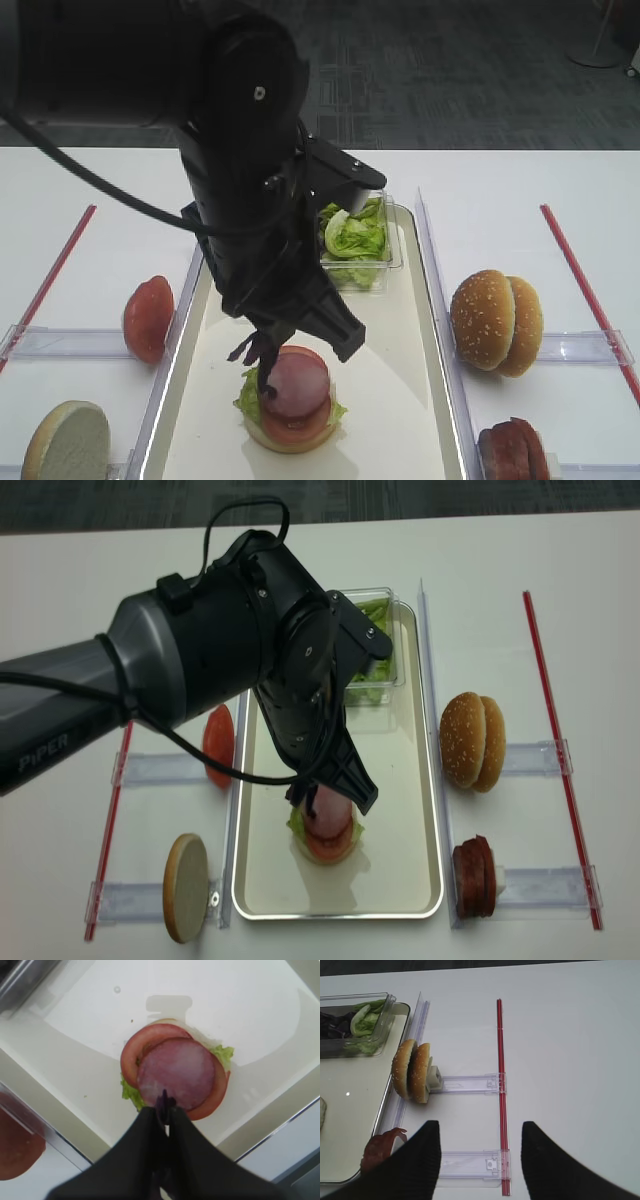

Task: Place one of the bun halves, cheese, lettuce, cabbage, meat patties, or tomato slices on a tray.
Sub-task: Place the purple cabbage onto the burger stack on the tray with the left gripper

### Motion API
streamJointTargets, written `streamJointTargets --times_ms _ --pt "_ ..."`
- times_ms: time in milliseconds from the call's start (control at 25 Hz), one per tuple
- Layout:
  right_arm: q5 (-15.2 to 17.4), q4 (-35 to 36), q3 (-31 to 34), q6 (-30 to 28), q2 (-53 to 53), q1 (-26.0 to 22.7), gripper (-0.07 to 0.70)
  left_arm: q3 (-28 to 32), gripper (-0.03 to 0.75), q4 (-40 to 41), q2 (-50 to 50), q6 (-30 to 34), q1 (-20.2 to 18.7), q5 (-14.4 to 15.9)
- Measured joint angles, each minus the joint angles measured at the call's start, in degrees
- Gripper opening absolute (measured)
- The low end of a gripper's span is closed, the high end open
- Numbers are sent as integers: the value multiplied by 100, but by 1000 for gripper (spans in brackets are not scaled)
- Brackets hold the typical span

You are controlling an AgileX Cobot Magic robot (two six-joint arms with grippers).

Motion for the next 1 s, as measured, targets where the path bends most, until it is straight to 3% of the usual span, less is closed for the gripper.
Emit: streamJointTargets --times_ms 200,520,1000 --pt "0 0 0 0 0 0 400 0 54 0 350 0 0 53" --pt "0 0 0 0 0 0 400 0 54 -34 441 0 0 -256" --pt "0 0 0 0 0 0 400 0 53 -162 825 21 0 -354"
